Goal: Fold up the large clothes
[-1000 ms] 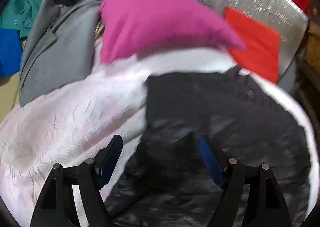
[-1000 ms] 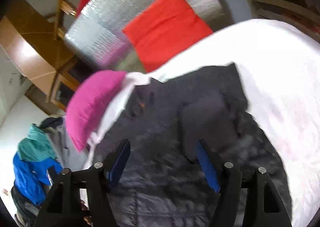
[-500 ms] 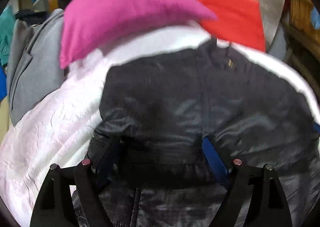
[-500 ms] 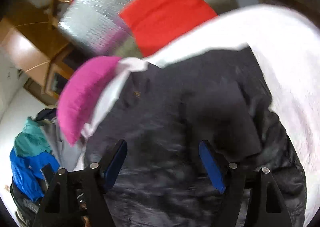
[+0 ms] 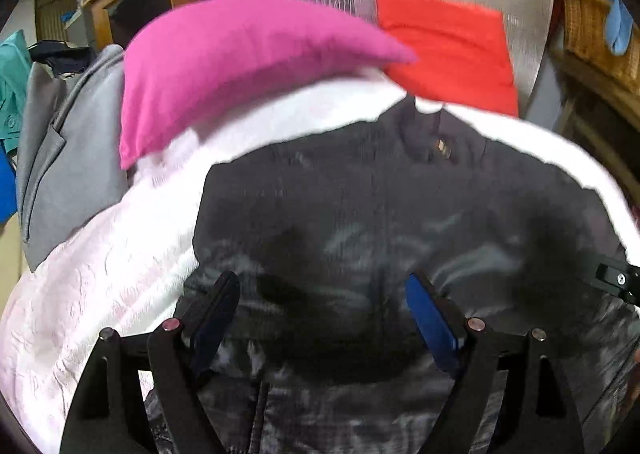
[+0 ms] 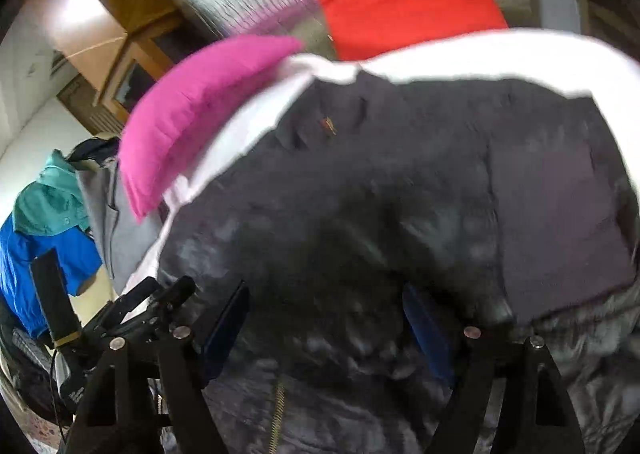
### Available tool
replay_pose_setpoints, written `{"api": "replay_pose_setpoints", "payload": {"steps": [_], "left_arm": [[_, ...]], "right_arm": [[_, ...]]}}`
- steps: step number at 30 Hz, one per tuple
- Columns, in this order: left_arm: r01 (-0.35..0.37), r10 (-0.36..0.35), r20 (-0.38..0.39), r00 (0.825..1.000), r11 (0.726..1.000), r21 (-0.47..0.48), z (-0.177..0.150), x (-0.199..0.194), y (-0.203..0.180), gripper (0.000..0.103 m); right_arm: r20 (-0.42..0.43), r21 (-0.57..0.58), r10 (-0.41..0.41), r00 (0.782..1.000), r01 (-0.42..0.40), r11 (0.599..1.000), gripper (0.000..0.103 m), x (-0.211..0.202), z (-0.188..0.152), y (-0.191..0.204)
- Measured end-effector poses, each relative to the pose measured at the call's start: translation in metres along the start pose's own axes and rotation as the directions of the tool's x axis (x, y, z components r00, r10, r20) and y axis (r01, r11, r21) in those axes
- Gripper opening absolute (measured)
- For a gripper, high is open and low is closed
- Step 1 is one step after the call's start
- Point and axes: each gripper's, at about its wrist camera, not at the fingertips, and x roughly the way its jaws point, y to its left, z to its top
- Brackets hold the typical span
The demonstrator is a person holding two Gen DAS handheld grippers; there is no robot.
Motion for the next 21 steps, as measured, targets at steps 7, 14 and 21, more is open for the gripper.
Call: {"api": "replay_pose_setpoints", "payload": {"steps": [7,14,21], "left_arm": [[-0.049,0.060,-0.087,0.994,0.991,0.129,-0.017,0.037,-0.023,0.087],[0.029,-0.029,-0.006,1.000,1.000,0.003,-0.030,-0.029,0.034,0.087],[0.004,-0.005,-0.003,1.000,0.978,-0.209,-0.093,-0.100,0.124,0.087]], "right_arm": [[-0.116,0.054,-0.060,0.991,0.067,0.996,0.089,0.042,0.009,-0.021],[0.032,-0.030,-0.017,0.999,0.018,0.999,0.089,-0.042,-0.023,-0.014],[0.116,0.071,-0.025,0.993,0.017,0.997,0.089,-0.149,-0.116,-0.056]]}}
